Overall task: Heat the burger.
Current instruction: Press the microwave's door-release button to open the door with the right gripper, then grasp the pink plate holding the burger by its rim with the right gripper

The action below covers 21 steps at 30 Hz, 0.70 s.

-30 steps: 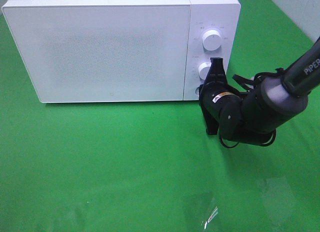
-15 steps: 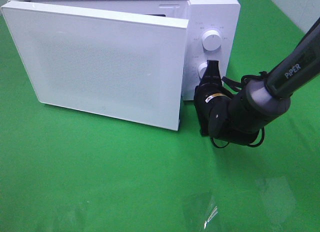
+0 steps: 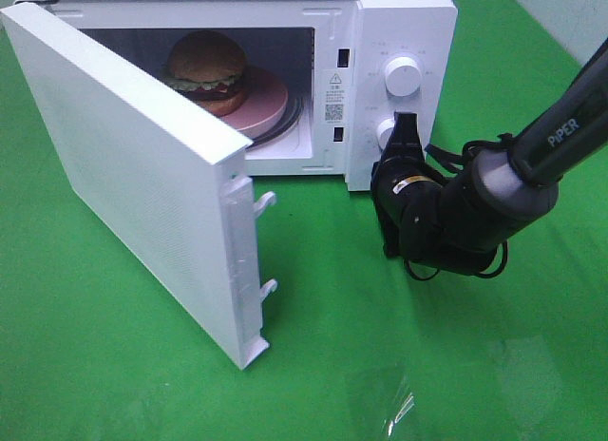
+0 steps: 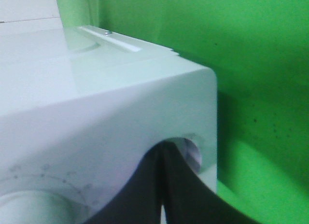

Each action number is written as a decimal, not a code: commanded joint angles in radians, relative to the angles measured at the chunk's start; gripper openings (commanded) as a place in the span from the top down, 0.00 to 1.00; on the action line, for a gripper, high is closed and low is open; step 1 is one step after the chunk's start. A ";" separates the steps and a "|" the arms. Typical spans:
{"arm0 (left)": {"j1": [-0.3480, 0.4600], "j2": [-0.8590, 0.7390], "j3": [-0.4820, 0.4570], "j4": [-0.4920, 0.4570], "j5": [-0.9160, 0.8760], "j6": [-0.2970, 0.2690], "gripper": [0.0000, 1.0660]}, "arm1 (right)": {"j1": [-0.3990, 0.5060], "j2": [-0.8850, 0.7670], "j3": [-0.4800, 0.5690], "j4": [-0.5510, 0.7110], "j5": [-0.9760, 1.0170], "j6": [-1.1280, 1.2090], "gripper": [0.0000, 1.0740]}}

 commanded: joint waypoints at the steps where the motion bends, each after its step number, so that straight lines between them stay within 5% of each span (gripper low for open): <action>1: 0.001 -0.017 0.002 -0.002 -0.002 -0.001 0.12 | -0.028 -0.060 -0.022 -0.086 -0.182 0.006 1.00; 21: 0.001 -0.017 0.002 -0.002 -0.002 -0.001 0.12 | 0.030 -0.223 0.209 -0.159 0.062 0.059 1.00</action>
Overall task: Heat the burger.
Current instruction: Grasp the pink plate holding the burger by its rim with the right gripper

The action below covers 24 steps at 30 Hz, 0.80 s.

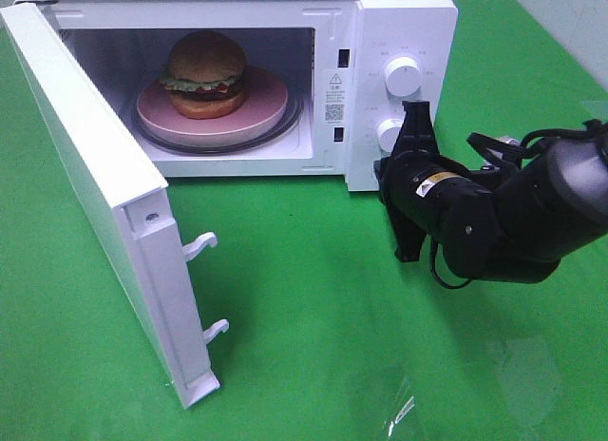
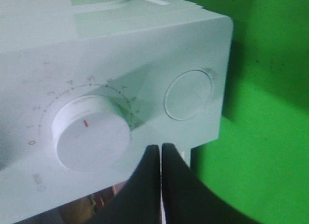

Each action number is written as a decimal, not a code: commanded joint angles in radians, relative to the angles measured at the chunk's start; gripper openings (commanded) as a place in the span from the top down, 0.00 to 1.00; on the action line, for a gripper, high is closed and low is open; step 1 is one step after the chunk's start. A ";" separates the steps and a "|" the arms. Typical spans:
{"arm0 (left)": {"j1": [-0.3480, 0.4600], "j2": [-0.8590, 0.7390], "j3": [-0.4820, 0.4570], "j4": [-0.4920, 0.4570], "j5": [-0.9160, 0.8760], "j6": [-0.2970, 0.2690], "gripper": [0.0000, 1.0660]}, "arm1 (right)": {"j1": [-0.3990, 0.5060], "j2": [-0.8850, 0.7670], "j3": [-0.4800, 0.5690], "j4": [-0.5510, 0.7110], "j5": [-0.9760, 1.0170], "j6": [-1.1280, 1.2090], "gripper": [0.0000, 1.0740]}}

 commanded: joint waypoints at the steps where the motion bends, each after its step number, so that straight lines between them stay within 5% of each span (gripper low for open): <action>1: 0.001 -0.017 0.002 -0.002 -0.002 -0.001 0.12 | 0.005 -0.037 0.025 -0.015 0.029 -0.014 1.00; 7: 0.001 -0.017 0.002 -0.002 -0.002 -0.001 0.12 | 0.005 -0.166 0.097 -0.015 0.116 -0.155 1.00; 24: 0.001 -0.017 0.002 -0.002 -0.002 -0.001 0.12 | 0.002 -0.393 0.099 -0.093 0.515 -0.685 1.00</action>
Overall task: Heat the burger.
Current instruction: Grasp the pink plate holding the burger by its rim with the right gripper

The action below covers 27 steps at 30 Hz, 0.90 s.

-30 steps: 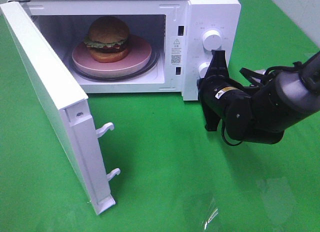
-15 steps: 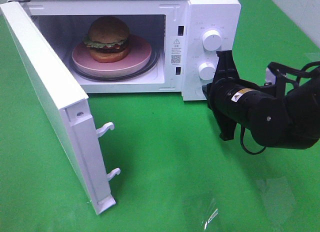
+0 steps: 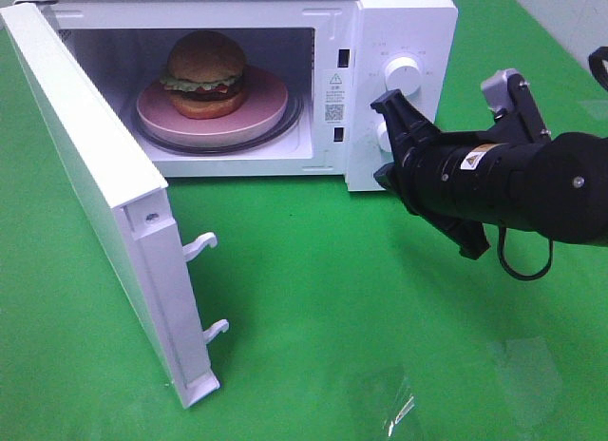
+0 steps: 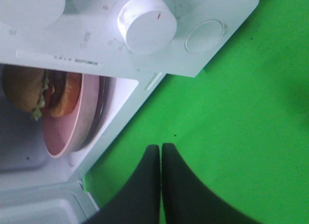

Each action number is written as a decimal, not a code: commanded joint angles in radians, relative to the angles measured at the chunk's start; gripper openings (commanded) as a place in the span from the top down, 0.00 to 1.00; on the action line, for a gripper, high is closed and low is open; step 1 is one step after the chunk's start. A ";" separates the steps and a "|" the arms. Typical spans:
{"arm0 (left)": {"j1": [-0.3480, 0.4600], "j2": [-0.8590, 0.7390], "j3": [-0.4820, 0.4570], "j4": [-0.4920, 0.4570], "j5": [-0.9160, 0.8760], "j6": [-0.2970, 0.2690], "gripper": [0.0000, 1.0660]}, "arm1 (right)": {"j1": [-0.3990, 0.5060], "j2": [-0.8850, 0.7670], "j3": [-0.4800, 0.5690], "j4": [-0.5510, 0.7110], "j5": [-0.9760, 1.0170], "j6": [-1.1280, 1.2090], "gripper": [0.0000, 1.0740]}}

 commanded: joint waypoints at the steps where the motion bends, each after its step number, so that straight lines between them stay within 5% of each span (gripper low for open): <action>1: 0.001 -0.017 0.002 -0.002 -0.002 -0.001 0.12 | -0.003 -0.042 -0.002 -0.055 0.075 -0.106 1.00; 8: 0.001 -0.017 0.002 -0.002 -0.002 -0.001 0.12 | -0.003 -0.091 -0.014 -0.164 0.232 -0.209 1.00; 16: 0.001 -0.017 0.002 -0.002 -0.002 -0.001 0.12 | -0.003 -0.103 -0.145 -0.335 0.606 -0.385 0.99; 27: 0.001 -0.017 0.002 -0.002 -0.002 -0.001 0.12 | -0.003 -0.103 -0.303 -0.345 0.896 -1.054 0.97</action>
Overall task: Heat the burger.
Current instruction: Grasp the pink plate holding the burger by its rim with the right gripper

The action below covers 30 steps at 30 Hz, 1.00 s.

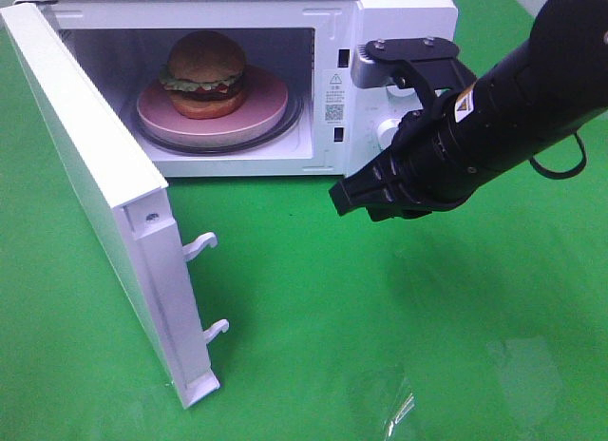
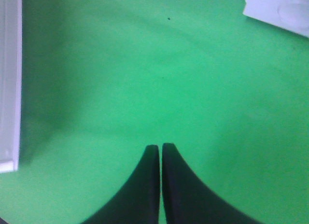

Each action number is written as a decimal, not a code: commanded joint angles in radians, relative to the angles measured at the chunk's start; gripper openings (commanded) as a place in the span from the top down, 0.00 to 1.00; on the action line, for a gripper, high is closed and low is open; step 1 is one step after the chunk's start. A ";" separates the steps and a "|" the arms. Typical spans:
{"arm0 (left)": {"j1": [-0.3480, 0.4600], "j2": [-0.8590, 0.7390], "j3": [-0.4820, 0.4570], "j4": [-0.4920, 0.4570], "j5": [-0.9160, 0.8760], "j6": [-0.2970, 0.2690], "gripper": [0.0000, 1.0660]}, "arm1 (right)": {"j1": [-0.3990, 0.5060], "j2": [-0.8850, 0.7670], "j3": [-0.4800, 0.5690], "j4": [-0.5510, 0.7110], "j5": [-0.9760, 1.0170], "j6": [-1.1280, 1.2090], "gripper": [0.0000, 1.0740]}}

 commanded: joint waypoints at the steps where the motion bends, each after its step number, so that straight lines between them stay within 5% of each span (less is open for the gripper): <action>1: 0.001 -0.017 0.002 -0.002 -0.002 -0.001 0.12 | -0.003 -0.008 -0.033 -0.007 0.069 -0.365 0.97; 13: 0.001 -0.017 0.002 -0.002 -0.002 -0.001 0.12 | -0.003 -0.008 -0.038 -0.015 0.029 -1.200 0.93; 20: 0.001 -0.017 0.002 -0.002 -0.002 -0.001 0.12 | -0.001 -0.008 -0.038 -0.060 0.010 -1.363 0.90; 25: 0.001 -0.017 0.002 -0.002 -0.002 -0.001 0.12 | 0.000 -0.008 -0.038 -0.192 -0.029 -1.397 0.76; 28: 0.001 -0.017 0.002 -0.002 -0.002 -0.001 0.12 | 0.000 -0.008 -0.038 -0.212 -0.041 -1.390 0.51; 29: 0.001 -0.017 0.002 -0.002 -0.002 -0.001 0.12 | 0.000 -0.008 -0.038 -0.212 -0.041 -1.390 0.51; 30: 0.001 -0.017 0.002 -0.002 -0.002 -0.001 0.12 | 0.000 -0.007 -0.038 -0.216 -0.044 -1.369 0.39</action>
